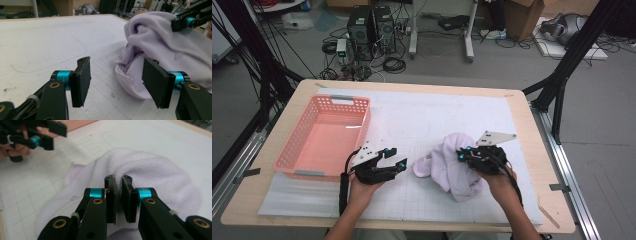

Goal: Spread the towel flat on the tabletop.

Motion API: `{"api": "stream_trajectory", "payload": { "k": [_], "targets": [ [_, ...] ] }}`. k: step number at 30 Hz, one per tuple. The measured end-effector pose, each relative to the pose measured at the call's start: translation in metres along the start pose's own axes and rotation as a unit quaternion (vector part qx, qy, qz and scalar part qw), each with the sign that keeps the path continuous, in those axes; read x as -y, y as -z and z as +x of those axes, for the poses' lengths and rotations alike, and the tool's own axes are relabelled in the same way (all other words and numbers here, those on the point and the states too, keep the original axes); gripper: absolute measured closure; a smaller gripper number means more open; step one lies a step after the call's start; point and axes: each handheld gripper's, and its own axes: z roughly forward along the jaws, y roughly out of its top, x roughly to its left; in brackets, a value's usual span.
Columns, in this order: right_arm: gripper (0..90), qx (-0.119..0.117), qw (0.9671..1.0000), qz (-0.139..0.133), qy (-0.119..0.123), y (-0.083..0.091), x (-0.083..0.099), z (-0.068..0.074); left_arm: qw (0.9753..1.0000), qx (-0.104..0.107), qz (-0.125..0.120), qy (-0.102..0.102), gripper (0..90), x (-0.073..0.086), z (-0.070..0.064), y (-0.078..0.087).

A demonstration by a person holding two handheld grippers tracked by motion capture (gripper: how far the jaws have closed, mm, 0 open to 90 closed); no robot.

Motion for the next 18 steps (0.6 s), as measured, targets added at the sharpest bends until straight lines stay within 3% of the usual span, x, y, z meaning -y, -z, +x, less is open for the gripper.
{"api": "stream_trajectory", "payload": {
  "k": [3,4,6,12,16,18],
  "targets": [
    [82.7,0.016,0.9999,-0.002,-0.004,0.011,0.004,-0.009,1.0000,0.001,0.000,-0.001,42.7,0.000,-0.001,-0.001],
    [82.9,0.041,0.9991,0.005,-0.003,0.020,0.008,-0.018,1.0000,0.003,0.000,-0.003,43.6,0.000,-0.001,-0.001],
    [82.9,0.056,0.9983,0.009,-0.011,0.028,0.014,-0.028,1.0000,0.006,0.003,-0.006,44.6,0.001,-0.002,-0.002],
    [82.9,0.102,0.9935,0.037,-0.034,0.040,0.039,-0.053,0.9999,0.010,0.006,-0.007,44.5,0.002,-0.005,-0.005],
    [81.9,0.111,0.9911,0.037,-0.063,0.047,0.054,-0.066,0.9999,0.012,0.008,-0.007,44.6,0.002,-0.006,-0.005],
    [74.5,0.120,0.9897,0.030,-0.073,0.051,0.056,-0.069,0.9999,0.014,0.008,-0.007,45.0,0.002,-0.006,-0.006]
  ]
}}
